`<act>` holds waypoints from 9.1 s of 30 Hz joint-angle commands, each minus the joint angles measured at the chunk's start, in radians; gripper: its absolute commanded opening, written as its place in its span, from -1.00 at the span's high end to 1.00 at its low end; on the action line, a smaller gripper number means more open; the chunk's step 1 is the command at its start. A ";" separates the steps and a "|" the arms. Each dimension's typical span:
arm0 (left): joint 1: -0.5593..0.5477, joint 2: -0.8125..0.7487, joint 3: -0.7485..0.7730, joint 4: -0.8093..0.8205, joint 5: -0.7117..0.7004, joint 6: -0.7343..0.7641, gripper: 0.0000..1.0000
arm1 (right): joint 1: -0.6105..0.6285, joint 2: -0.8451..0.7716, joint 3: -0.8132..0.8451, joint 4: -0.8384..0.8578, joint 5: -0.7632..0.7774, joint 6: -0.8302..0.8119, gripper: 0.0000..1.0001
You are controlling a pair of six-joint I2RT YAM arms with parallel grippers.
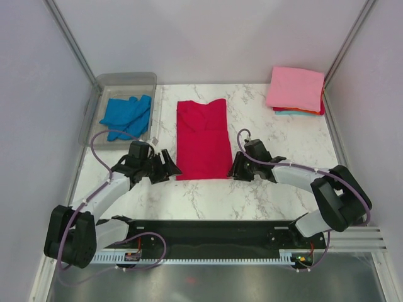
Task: Fold and stack the t-shirts
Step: Fold the tshirt, then neatly place the folded tshirt to the corner
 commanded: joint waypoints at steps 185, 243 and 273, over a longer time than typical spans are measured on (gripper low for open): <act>0.125 -0.368 0.169 -0.267 0.138 0.237 -0.99 | -0.229 0.239 0.598 -0.200 -0.098 -0.195 -0.77; 0.127 -0.378 0.156 -0.232 0.134 0.257 -0.99 | -0.470 0.424 1.132 -0.366 0.066 -0.710 1.00; 0.127 -0.307 0.153 -0.232 0.132 0.257 -0.99 | -0.746 0.646 1.707 -0.510 -0.173 -0.781 1.00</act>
